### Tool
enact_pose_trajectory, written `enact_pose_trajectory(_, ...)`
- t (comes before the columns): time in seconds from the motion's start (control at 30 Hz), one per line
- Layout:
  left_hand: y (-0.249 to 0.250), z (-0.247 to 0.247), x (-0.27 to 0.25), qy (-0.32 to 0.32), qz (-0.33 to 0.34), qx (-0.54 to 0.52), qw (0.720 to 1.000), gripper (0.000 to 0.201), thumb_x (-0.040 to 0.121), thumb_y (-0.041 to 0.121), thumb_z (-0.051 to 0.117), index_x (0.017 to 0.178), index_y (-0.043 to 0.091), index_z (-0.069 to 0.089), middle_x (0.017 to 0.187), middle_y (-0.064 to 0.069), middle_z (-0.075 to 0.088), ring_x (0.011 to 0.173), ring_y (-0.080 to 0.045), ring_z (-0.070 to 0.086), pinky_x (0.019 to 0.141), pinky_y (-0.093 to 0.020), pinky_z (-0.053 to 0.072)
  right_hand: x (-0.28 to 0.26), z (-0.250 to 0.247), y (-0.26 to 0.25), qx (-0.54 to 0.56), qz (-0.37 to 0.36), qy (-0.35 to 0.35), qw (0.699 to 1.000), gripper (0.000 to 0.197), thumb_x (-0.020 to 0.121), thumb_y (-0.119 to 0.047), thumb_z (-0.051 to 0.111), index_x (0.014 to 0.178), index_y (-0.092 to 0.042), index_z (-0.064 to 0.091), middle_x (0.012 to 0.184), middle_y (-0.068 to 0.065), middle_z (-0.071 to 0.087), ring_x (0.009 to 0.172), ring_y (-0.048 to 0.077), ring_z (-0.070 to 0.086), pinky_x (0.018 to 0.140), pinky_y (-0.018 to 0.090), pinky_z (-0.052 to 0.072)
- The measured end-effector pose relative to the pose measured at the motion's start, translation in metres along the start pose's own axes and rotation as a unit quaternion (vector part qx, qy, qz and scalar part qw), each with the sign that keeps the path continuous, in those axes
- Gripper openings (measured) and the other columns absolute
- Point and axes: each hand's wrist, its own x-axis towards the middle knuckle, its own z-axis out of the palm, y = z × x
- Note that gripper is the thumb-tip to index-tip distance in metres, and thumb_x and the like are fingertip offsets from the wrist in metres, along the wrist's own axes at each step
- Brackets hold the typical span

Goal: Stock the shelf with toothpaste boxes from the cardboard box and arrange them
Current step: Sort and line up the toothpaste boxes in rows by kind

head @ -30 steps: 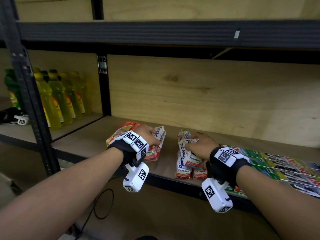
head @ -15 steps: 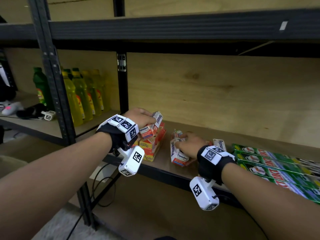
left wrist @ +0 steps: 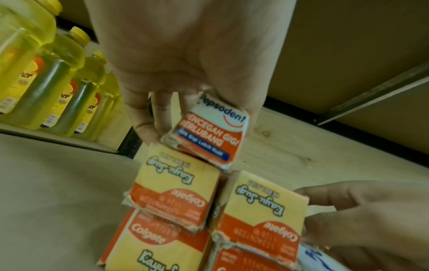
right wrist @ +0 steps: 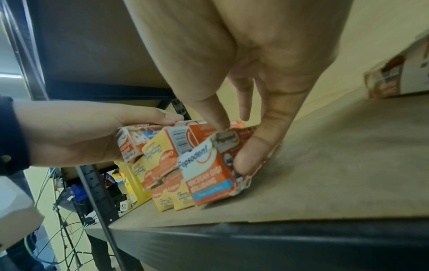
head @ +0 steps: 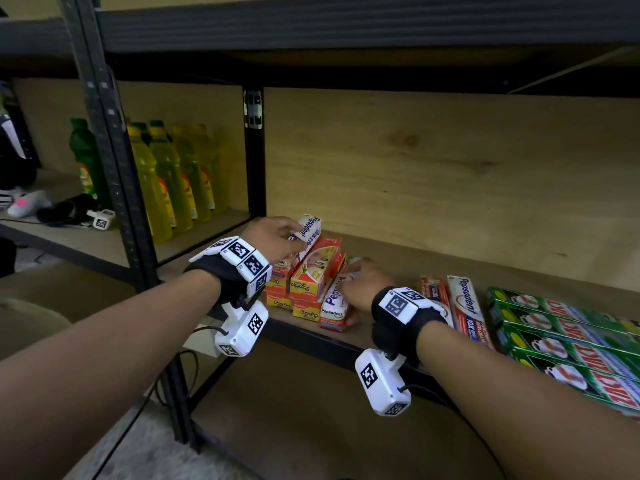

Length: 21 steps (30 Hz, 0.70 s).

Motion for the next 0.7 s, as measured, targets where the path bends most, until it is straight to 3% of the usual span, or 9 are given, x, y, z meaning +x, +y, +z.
enact_pose_trajectory(0.07,0.000,0.005,0.000,0.005,0.015,-0.003,1.000,0.041,0.084,0.038,0.073,0.123,0.032,0.065,0.132,0.009,0.062,0.094,0.003,0.055,0.073,-0.010,0.043,0.002,0.000,0.004,0.026,0.003,-0.007,1.000,0.009,0.099,-0.007,0.050,0.101,-0.016,0.052,0.090,0.007,0.064,0.080,0.031,0.071,0.062,0.045,0.062)
enact_pose_trajectory(0.17,0.005,0.007,0.001,0.010,0.017,0.031,0.999,0.039,0.084,0.040,0.071,0.122,0.032,0.066,0.126,0.010,0.064,0.096,-0.002,0.058,0.076,-0.015,0.043,0.002,-0.003,0.012,0.044,0.010,-0.025,0.999,0.035,0.100,-0.003,0.046,0.132,-0.017,0.049,0.121,0.015,0.064,0.082,0.031,0.070,0.046,0.033,0.058)
enact_pose_trajectory(0.23,0.009,0.007,0.001,0.018,0.022,0.067,0.997,0.036,0.083,0.041,0.072,0.117,0.032,0.068,0.123,0.010,0.065,0.094,-0.008,0.063,0.077,-0.019,0.048,-0.002,-0.010,0.014,0.047,0.016,-0.031,0.998,0.045,0.099,-0.001,0.046,0.142,-0.018,0.044,0.116,0.016,0.066,0.074,0.028,0.071,0.046,0.031,0.058)
enact_pose_trajectory(0.33,0.021,0.010,-0.001,0.052,0.044,0.115,0.991,0.027,0.079,0.045,0.071,0.104,0.036,0.070,0.116,0.003,0.064,0.102,-0.018,0.061,0.087,-0.028,0.052,-0.013,-0.025,0.015,0.046,0.015,-0.033,0.998,0.045,0.099,0.002,0.042,0.139,-0.017,0.047,0.088,0.010,0.062,0.077,0.030,0.071,0.070,0.043,0.063)
enact_pose_trajectory(0.4,0.032,0.014,-0.006,0.054,0.054,0.135,0.988,0.021,0.076,0.051,0.068,0.095,0.040,0.070,0.111,0.003,0.063,0.101,-0.020,0.060,0.087,-0.033,0.052,-0.020,-0.037,0.016,0.032,0.012,-0.032,0.999,0.044,0.098,0.001,0.040,0.137,-0.016,0.048,0.083,0.011,0.061,0.085,0.036,0.072,0.080,0.050,0.060)
enact_pose_trajectory(0.47,0.047,0.018,-0.014,0.062,0.056,0.129,0.988,0.017,0.072,0.054,0.063,0.084,0.042,0.067,0.106,0.007,0.065,0.097,-0.019,0.061,0.086,-0.036,0.053,-0.026,-0.049,0.018,0.026,0.016,-0.028,0.999,0.044,0.098,0.001,0.040,0.138,-0.016,0.047,0.082,0.015,0.062,0.086,0.039,0.072,0.078,0.051,0.061)
enact_pose_trajectory(0.6,0.072,0.024,-0.027,0.068,0.050,0.113,0.990,0.012,0.077,0.041,0.064,0.082,0.033,0.070,0.093,0.012,0.065,0.082,-0.014,0.064,0.075,-0.028,0.048,-0.037,-0.075,0.030,0.023,0.022,-0.008,0.999,0.040,0.100,0.004,0.039,0.134,-0.015,0.049,0.087,0.016,0.058,0.065,0.028,0.066,0.054,0.039,0.061)
enact_pose_trajectory(0.7,0.088,0.034,-0.034,0.014,0.070,0.069,0.995,0.009,0.081,0.032,0.066,0.086,0.029,0.072,0.092,0.011,0.069,0.085,-0.012,0.067,0.080,-0.028,0.056,-0.048,-0.097,0.044,-0.007,0.018,0.009,1.000,0.033,0.097,0.002,0.046,0.123,-0.016,0.054,0.089,0.018,0.064,0.068,0.029,0.068,0.061,0.042,0.062)
